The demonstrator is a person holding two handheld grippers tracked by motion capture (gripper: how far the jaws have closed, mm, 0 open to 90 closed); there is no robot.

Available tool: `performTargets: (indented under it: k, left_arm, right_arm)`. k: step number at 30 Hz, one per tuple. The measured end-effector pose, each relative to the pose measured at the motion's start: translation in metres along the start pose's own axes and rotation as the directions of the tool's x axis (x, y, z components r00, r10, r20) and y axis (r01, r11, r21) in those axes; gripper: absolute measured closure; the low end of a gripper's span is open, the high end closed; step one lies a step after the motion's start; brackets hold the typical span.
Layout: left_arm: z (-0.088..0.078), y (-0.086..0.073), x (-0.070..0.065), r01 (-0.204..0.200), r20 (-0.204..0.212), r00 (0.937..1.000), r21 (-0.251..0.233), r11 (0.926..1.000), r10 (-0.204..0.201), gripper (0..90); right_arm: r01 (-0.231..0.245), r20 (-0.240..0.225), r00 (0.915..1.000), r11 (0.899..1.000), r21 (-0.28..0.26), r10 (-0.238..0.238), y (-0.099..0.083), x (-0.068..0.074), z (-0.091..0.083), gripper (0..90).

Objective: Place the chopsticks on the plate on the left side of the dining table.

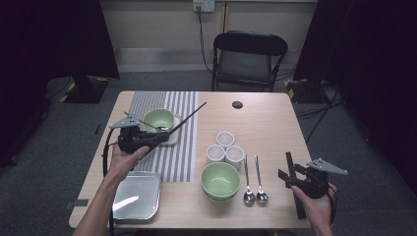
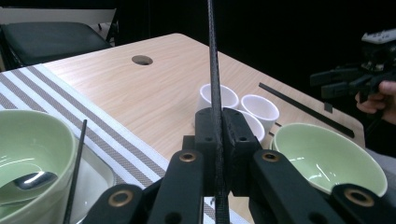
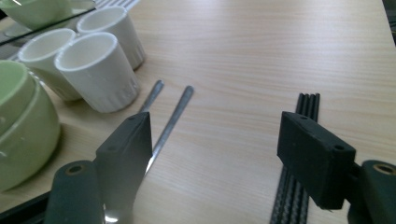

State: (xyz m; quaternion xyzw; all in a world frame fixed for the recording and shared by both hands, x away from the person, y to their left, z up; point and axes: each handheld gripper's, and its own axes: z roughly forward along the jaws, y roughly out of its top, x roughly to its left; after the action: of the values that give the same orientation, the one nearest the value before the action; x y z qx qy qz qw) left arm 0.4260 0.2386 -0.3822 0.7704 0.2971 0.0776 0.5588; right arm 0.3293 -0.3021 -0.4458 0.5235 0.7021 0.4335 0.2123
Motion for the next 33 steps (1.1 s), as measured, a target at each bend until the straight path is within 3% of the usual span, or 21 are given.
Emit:
performTargets:
  k: [8,10,15,22,29,33]
  left_arm:
    - [0.006,0.000,0.018,0.026,-0.033,0.9991,0.019,0.9995,-0.026,85.9]
    - [0.010,0.000,0.025,0.055,-0.046,0.9975,0.021,0.9983,-0.054,85.9]
    - [0.018,-0.005,0.034,0.082,-0.052,0.9954,0.032,0.9961,-0.080,85.9]
    - [0.025,-0.017,0.047,0.138,-0.087,0.9875,0.074,0.9877,-0.131,85.9]
    - [0.030,-0.029,0.054,0.159,-0.107,0.9833,0.114,0.9806,-0.147,85.9]
    - [0.031,-0.033,0.056,0.173,-0.101,0.9815,0.114,0.9782,-0.162,85.9]
  right_arm:
    - [0.010,0.024,0.9997,0.999,0.039,-0.011,-0.006,-0.009,0.006,25.9]
    - [0.011,0.034,0.9993,0.998,0.058,-0.013,-0.012,-0.012,0.010,25.2]
    - [0.007,0.072,0.9973,0.997,0.082,-0.013,-0.018,-0.019,0.013,25.2]
    - [0.011,0.090,0.9957,0.991,0.133,-0.023,-0.024,-0.025,0.020,25.4]
    - [0.010,0.109,0.9936,0.987,0.159,-0.028,-0.027,-0.030,0.024,25.4]
    - [0.031,0.120,0.9914,0.983,0.183,-0.053,-0.030,-0.030,0.027,25.4]
